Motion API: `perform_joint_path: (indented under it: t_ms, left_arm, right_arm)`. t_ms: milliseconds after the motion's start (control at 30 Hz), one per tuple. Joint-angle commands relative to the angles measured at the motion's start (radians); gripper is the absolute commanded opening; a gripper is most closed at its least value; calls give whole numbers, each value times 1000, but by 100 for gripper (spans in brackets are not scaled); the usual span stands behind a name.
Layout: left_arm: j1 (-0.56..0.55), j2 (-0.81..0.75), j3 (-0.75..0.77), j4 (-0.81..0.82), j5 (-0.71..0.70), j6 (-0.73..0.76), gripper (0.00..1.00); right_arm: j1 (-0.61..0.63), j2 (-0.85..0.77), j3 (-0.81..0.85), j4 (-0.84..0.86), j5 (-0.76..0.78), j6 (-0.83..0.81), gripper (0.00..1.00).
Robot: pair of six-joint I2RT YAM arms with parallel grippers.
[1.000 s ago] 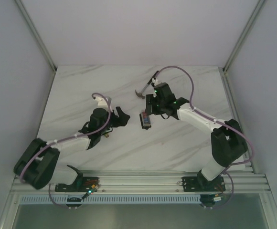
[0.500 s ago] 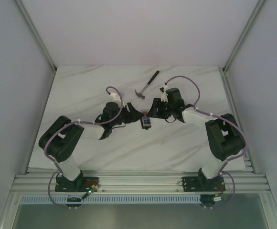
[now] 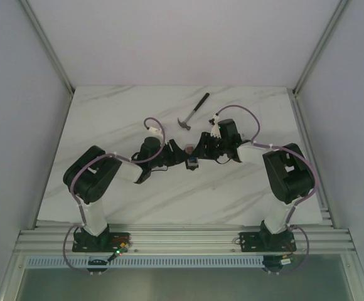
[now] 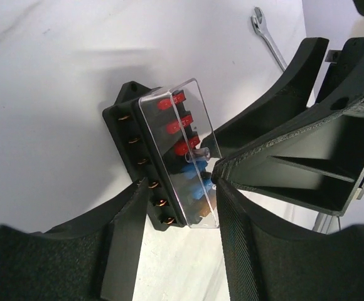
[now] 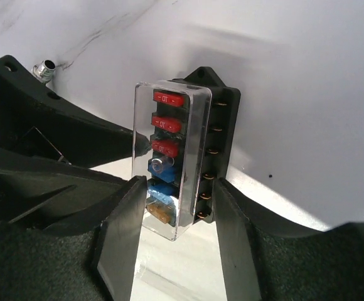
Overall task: Snap on the fuse box
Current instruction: Close the fuse box cover on the fuse box base.
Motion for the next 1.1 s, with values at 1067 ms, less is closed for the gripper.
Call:
perform_joint_path:
  t_ms: [1067]
  left_arm:
    - [-38, 51, -12, 1, -28, -85, 46]
  right_arm:
    - [0, -12, -2, -30, -34, -22, 44]
